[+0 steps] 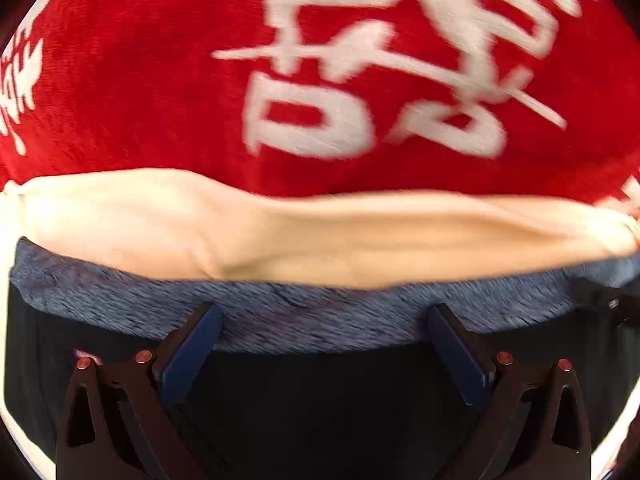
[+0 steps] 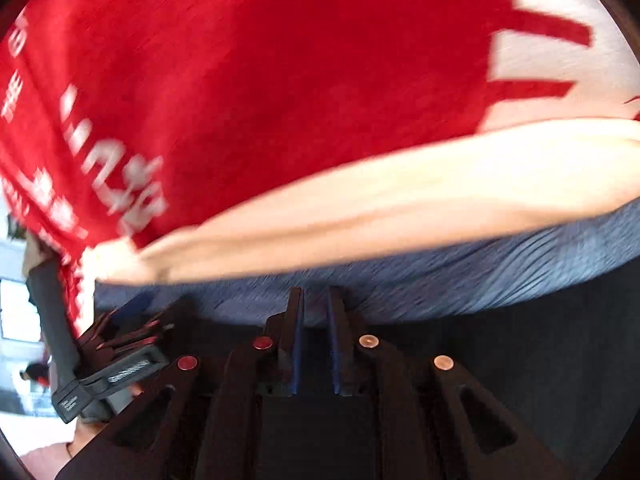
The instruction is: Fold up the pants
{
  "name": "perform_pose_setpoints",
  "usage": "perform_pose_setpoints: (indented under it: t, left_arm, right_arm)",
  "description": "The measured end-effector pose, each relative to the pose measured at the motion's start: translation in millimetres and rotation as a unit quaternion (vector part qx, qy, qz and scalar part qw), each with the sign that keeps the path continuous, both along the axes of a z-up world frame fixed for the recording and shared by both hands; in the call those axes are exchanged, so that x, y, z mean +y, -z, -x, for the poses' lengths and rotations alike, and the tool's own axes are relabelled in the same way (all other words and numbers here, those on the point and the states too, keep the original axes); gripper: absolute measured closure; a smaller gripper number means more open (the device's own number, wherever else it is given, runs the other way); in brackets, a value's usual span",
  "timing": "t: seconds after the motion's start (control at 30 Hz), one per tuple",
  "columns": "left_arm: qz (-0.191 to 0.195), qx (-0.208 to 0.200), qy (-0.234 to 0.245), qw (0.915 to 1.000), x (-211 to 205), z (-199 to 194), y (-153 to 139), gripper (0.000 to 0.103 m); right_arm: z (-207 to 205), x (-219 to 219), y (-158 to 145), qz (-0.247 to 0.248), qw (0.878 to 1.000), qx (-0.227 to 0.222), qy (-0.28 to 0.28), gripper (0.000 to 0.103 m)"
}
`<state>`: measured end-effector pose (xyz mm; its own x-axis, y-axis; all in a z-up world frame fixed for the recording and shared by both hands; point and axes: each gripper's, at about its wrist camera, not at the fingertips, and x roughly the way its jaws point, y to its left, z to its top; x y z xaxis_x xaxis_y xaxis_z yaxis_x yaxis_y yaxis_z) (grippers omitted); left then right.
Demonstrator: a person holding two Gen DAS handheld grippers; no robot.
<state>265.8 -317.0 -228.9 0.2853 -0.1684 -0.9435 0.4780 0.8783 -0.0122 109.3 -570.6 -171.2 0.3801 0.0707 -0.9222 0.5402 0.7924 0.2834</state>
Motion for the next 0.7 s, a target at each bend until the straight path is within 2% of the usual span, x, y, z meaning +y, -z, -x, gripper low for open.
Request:
perform_pose_setpoints:
  t: [0.1,0.2,0.27,0.3,0.33,0.4,0.43,0.47,0.5,0.57,0.63,0.7]
  left_arm:
    - [-0.016,-0.008,-0.014,0.9997,8,-20,1,0.0]
    - [-0.051,-0.018,-0.038,0.9978,23,-41,-9,0.0]
    - [-0.052,-0.029,-0.038,0.9975,42,-45,-23,0.0]
    - [-0.055,-0.036,-0.037,0.9971,55,-46,-31,0.0]
    - [-0.064,-0.042,-0.037,0.9964,66,-44,-35,0.0]
    - [-0.101,-0.049,-0.041,0.9929,98,-41,-35,0.0]
    - [-0.123,-0.047,-0.048,0.9901,116,-53,-29,0.0]
    - [-0.124,-0.039,-0.055,0.9899,133,-48,-26,0.0]
    - [-0.093,-0.029,-0.064,0.9933,151,-51,-26,0.0]
    - [-0.085,-0.027,-0.065,0.9939,160,-51,-27,0.0]
    - [-0.096,-0.025,-0.059,0.9933,155,-56,-33,0.0]
    - [-0.112,-0.014,-0.054,0.9922,149,-45,-39,0.0]
  right_arm:
    - [1,-16,-1,0.001,1.0,0.003,0.017,0.091]
    - [3,-8,-14,0.015,0.999,0.026,0.018,0.087]
    - [10,4,-26,0.004,1.0,0.019,0.004,0.071]
    - [15,14,-32,0.001,1.0,0.017,-0.005,0.056]
    - [20,23,-36,0.001,1.0,0.017,-0.015,0.052]
    - [31,46,-39,-0.006,0.999,0.02,-0.042,0.052]
    - [36,58,-36,-0.01,0.998,0.028,-0.052,0.052]
    - [42,68,-31,-0.014,0.997,0.04,-0.058,0.051]
    - [49,77,-25,-0.018,0.997,0.055,-0.059,0.052]
    - [64,91,-24,-0.008,0.997,0.052,-0.058,0.052]
    - [75,100,-29,0.003,0.996,0.057,-0.063,0.052]
    - [89,102,-36,-0.007,0.997,0.055,-0.05,0.052]
